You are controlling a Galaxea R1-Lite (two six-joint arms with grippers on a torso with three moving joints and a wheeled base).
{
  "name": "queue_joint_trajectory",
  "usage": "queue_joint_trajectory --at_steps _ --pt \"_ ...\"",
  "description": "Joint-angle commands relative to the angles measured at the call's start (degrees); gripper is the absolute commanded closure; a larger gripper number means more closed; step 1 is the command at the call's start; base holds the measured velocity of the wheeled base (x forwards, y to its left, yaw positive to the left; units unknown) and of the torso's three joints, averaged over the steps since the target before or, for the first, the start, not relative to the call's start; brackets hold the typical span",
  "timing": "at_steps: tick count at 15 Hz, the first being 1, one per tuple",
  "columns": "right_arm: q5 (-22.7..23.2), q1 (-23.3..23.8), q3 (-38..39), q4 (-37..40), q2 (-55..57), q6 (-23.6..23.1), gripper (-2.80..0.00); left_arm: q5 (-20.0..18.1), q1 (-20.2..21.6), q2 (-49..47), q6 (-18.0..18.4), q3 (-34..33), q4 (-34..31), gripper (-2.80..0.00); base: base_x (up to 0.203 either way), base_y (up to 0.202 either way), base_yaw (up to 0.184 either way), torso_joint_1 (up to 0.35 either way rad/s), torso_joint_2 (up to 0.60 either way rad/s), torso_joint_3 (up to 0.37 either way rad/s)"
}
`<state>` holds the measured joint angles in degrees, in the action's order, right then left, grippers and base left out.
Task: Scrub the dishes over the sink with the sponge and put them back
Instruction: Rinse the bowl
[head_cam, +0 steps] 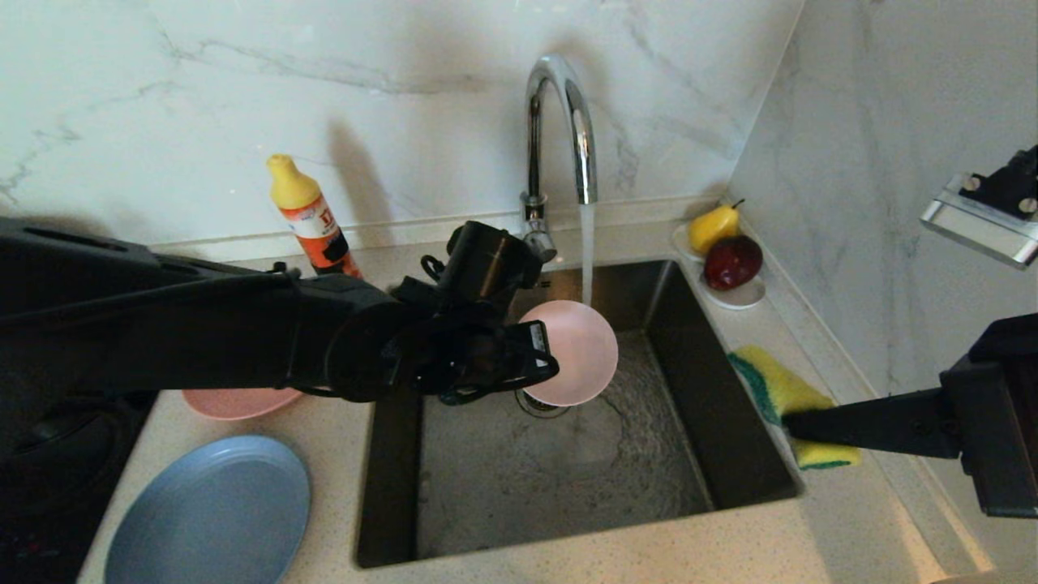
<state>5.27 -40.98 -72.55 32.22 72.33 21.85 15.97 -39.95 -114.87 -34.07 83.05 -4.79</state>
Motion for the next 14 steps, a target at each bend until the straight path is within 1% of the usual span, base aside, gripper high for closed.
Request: queue_joint_trajectory --at_steps 1,2,3,6,9,12,14 --pt "0.16 0.27 0.85 0.19 -1.27 0.05 0.0 0.01 0.13 -6.18 -3.33 5.96 -2.62 0.0 0.0 0.0 0.0 0.0 0.0 0.0" --pt "0.18 0.03 1.0 0.21 -1.49 0.04 0.0 0.04 0.16 -7.98 -5.1 7.96 -3.63 0.0 0.0 0.0 0.0 0.0 0.0 0.0" --pt "0.18 -0.06 1.09 0.21 -1.49 0.13 0.0 0.09 0.21 -9.54 -6.12 9.42 -4.13 0.0 0.0 0.0 0.0 0.0 0.0 0.0" --pt "0.18 0.03 2.02 0.21 -1.62 0.13 0.0 0.11 0.4 -12.1 -7.83 12.86 -4.33 0.0 0.0 0.0 0.0 0.0 0.0 0.0" --pt "0.18 0.03 2.85 0.12 -1.31 0.22 0.0 0.28 1.83 -13.65 -8.54 16.21 -4.35 0.0 0.0 0.0 0.0 0.0 0.0 0.0" --pt "0.19 -0.06 3.11 0.12 -0.8 0.22 0.0 0.22 3.05 -14.36 -8.71 17.68 -4.26 0.0 0.0 0.0 0.0 0.0 0.0 0.0" --pt "0.32 -0.06 3.64 -0.04 -0.7 0.22 0.0 0.11 3.13 -14.77 -9.09 18.01 -4.35 0.0 0.0 0.0 0.0 0.0 0.0 0.0"
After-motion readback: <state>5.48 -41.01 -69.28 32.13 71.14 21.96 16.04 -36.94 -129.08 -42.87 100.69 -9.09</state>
